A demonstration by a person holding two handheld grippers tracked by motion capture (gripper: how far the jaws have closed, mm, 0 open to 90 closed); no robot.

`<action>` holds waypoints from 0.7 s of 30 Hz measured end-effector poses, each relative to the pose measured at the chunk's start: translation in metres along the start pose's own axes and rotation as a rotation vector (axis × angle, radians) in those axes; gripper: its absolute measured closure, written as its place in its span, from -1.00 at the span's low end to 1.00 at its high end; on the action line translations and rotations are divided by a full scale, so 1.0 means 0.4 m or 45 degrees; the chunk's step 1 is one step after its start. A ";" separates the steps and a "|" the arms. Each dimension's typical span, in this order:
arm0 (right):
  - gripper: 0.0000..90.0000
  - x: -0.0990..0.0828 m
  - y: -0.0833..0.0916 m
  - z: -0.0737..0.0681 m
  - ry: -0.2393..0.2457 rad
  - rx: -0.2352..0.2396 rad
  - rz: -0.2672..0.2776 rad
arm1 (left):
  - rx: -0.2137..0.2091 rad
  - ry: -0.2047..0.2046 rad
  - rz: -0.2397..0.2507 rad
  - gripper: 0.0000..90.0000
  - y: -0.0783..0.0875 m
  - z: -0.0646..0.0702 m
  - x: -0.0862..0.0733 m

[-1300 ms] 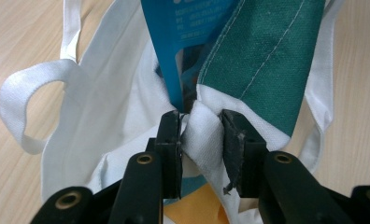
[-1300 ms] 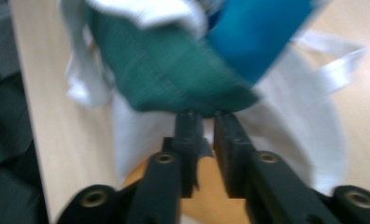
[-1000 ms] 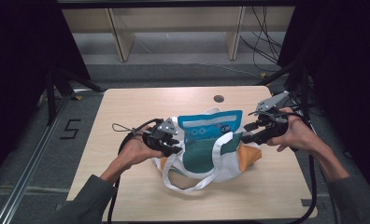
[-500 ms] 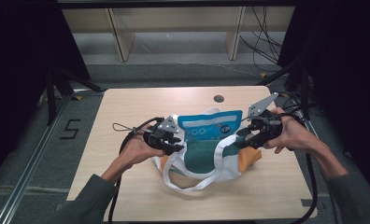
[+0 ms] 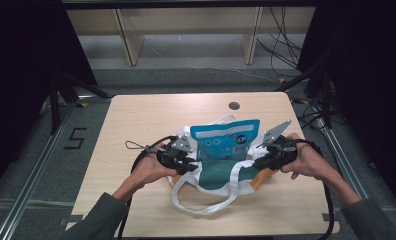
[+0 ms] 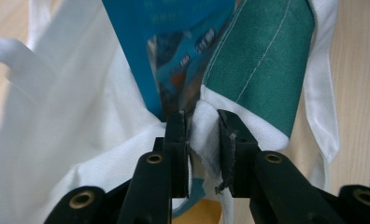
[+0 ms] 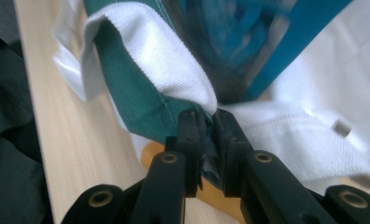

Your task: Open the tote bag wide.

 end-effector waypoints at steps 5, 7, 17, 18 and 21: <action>0.87 -0.031 -0.066 -0.002 -0.089 -0.014 -0.064 | 0.008 -0.016 0.034 0.68 -0.043 -0.003 -0.033; 0.87 -0.037 -0.092 0.006 -0.063 -0.011 -0.049 | 0.027 -0.024 0.023 0.69 -0.049 -0.004 -0.038; 0.90 -0.061 -0.190 -0.006 -0.249 0.014 -0.044 | 0.050 0.097 -0.069 0.74 -0.157 -0.001 -0.095; 0.90 -0.061 -0.194 -0.004 -0.234 -0.001 -0.038 | 0.056 0.092 -0.070 0.74 -0.156 0.001 -0.094; 0.89 -0.065 -0.198 -0.002 -0.251 -0.004 -0.039 | 0.077 0.070 -0.072 0.72 -0.148 0.008 -0.089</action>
Point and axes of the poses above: each handheld gripper's, and its own axes: y roughly backward along the jaws, x roughly out of its top, z roughly to its right, the point moved 3 cm from there along -y, roughly forward along the jaws, and after that the axes turned 7 degrees about -z, right-handed, at the moved point
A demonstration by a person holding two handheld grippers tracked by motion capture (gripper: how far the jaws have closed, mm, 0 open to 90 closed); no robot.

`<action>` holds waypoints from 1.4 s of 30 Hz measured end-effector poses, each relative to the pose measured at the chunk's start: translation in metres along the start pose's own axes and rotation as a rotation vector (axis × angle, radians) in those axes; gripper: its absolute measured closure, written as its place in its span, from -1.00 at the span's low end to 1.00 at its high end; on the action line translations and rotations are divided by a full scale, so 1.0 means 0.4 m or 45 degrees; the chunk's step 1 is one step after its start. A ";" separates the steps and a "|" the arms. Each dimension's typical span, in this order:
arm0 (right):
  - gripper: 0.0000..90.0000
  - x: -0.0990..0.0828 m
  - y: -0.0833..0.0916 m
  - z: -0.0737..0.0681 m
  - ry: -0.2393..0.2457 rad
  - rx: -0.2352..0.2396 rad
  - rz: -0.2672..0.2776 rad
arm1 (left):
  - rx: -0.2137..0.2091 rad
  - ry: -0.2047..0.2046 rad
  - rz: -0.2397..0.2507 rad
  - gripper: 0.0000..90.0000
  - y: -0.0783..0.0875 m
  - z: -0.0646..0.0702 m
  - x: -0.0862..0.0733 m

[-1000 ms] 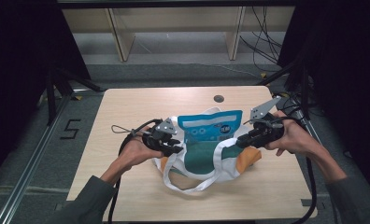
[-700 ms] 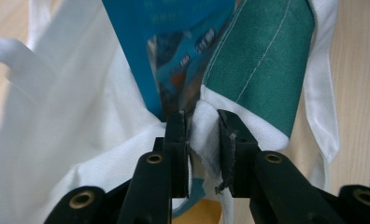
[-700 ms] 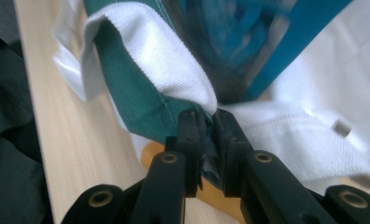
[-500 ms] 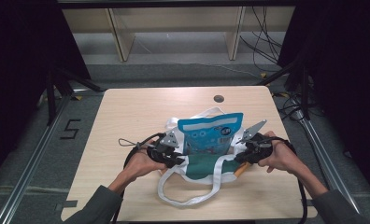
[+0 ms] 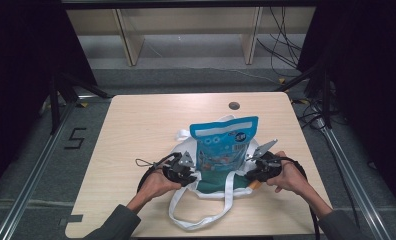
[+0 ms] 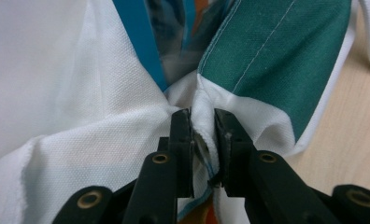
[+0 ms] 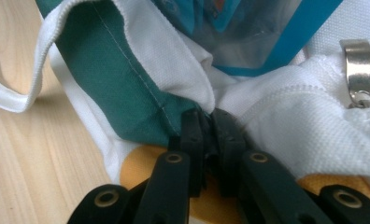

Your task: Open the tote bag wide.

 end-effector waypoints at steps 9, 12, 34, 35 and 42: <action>0.63 0.003 0.130 0.005 0.029 0.000 0.228 | -0.025 0.019 0.148 0.29 0.138 -0.011 0.026; 0.57 0.007 0.196 0.003 0.020 -0.042 0.285 | -0.053 0.063 0.218 0.27 0.191 -0.023 0.040; 0.37 0.072 0.156 0.109 -0.390 -0.209 0.273 | 0.152 0.349 0.054 0.46 0.116 -0.222 0.021; 0.58 0.067 0.150 0.111 -0.372 -0.225 0.218 | 0.169 0.336 0.037 0.58 0.105 -0.224 0.017; 0.98 0.015 0.094 0.149 -0.364 -0.281 0.140 | 0.135 0.355 -0.011 0.89 0.033 -0.236 -0.033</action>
Point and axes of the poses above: each handheld gripper's, and its own axes: y roughly backward along the jaws, x roughly out of its top, z roughly to its right, the point moved 3 cm from there along -y, roughly forward along the jaws, and after that the axes turned 7 degrees about -z, right-handed, at the moved point
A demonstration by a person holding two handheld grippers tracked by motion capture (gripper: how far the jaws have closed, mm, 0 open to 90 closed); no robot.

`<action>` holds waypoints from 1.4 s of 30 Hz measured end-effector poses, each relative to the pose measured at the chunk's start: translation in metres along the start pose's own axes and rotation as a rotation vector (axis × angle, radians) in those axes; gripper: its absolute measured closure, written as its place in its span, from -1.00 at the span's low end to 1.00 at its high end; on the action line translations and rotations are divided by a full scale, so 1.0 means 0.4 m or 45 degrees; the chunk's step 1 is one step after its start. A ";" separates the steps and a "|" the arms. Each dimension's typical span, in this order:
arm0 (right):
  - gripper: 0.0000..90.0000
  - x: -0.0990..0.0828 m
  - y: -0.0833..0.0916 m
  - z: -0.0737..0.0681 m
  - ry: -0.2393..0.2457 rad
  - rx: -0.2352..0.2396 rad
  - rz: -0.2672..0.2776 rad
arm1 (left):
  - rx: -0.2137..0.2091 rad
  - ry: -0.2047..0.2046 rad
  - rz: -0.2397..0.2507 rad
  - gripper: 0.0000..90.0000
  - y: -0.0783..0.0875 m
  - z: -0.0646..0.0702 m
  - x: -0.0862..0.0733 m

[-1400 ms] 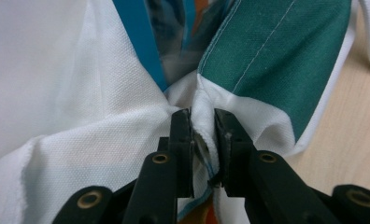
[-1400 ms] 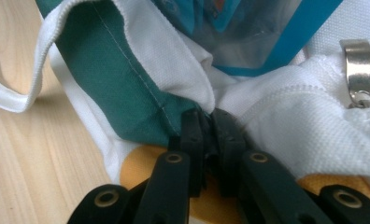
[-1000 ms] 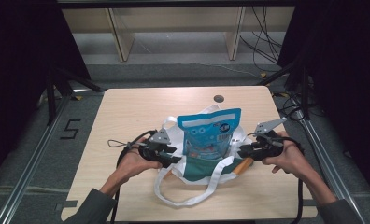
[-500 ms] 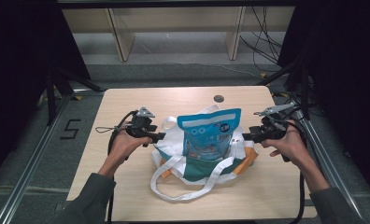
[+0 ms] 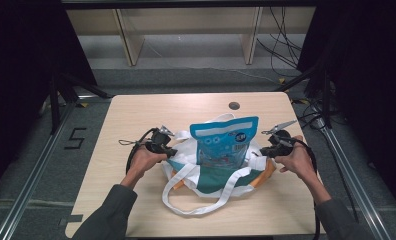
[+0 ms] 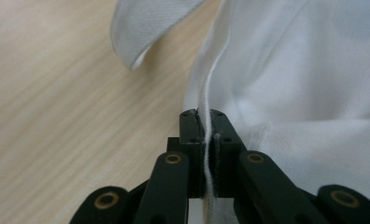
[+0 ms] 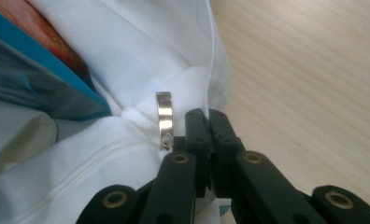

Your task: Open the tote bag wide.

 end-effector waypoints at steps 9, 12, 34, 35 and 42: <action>0.98 -0.022 -0.073 0.035 -0.051 0.015 0.008 | -0.020 0.048 -0.016 0.89 -0.049 -0.015 -0.031; 0.98 -0.015 -0.091 0.037 0.003 -0.029 0.007 | 0.002 0.061 -0.003 0.89 -0.050 -0.012 -0.029; 0.87 -0.015 0.079 -0.126 0.123 0.217 0.238 | -0.243 0.098 0.206 0.71 0.079 0.132 -0.010; 0.90 -0.024 0.079 -0.140 0.160 0.207 0.209 | -0.243 0.090 0.201 0.75 0.075 0.141 -0.012; 1.00 -0.068 0.037 -0.161 0.155 0.142 0.181 | -0.180 0.018 0.133 0.82 0.040 0.176 -0.037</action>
Point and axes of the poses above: each handheld gripper's, and its own axes: y roughly backward along the jaws, x roughly out of its top, z roughly to its right, the point moved 3 cm from there along -y, roughly forward along the jaws, and after that the axes turned 7 degrees about -z, right-handed, at the moved point
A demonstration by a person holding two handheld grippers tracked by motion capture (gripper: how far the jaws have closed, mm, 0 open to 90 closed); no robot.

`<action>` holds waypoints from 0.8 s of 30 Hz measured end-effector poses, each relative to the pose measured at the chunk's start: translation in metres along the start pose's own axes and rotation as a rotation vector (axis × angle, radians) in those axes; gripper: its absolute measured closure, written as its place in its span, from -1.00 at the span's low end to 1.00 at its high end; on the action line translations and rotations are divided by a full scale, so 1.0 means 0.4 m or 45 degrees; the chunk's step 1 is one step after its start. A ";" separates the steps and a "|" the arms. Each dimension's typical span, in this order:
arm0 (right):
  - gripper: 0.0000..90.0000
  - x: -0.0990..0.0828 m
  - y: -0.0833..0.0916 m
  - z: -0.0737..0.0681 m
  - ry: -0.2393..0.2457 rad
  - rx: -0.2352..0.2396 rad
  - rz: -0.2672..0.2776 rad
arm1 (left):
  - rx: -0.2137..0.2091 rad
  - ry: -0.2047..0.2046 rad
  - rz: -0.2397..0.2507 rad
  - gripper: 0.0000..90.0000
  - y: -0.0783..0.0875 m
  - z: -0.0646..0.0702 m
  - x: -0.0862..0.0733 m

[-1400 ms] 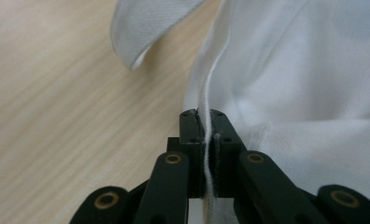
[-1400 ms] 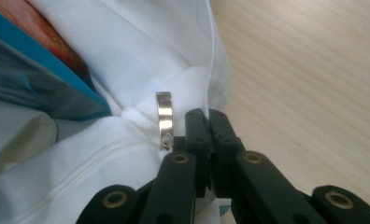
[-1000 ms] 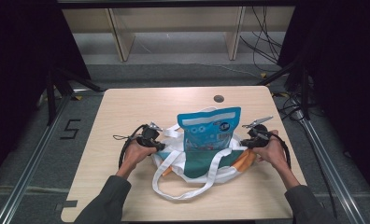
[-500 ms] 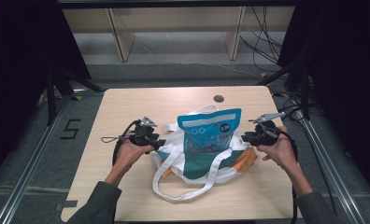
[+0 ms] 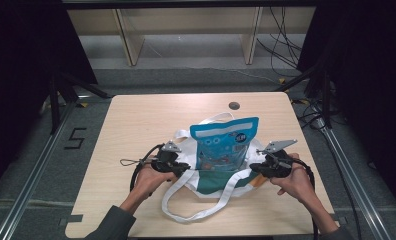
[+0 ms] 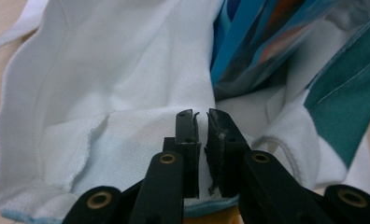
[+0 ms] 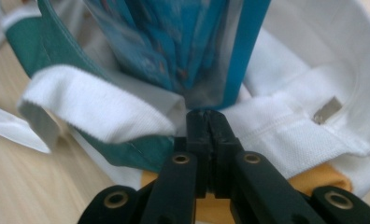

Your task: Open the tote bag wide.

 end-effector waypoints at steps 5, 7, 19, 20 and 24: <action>1.00 -0.025 -0.054 0.003 -0.061 0.039 -0.048 | 0.068 -0.080 -0.050 0.88 -0.018 0.013 -0.002; 1.00 -0.035 -0.072 0.010 -0.069 0.038 -0.071 | 0.090 -0.101 -0.075 0.89 -0.028 0.014 -0.004; 1.00 -0.028 -0.051 0.021 -0.089 0.067 0.042 | 0.024 -0.025 0.049 0.93 0.007 0.007 -0.003; 1.00 -0.024 -0.037 0.023 -0.077 0.063 0.041 | 0.024 -0.027 0.064 0.93 0.018 0.006 0.002; 1.00 -0.008 0.013 0.015 -0.101 0.061 0.089 | -0.002 -0.011 0.130 0.89 0.063 0.011 0.011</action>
Point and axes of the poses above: each handheld gripper's, and its own axes: y roughly backward along the jaws, x roughly out of its top, z roughly to its right, the point moved 3 cm from there along -y, roughly forward along the jaws, and after that the axes turned 7 degrees about -z, right-handed, at the moved point
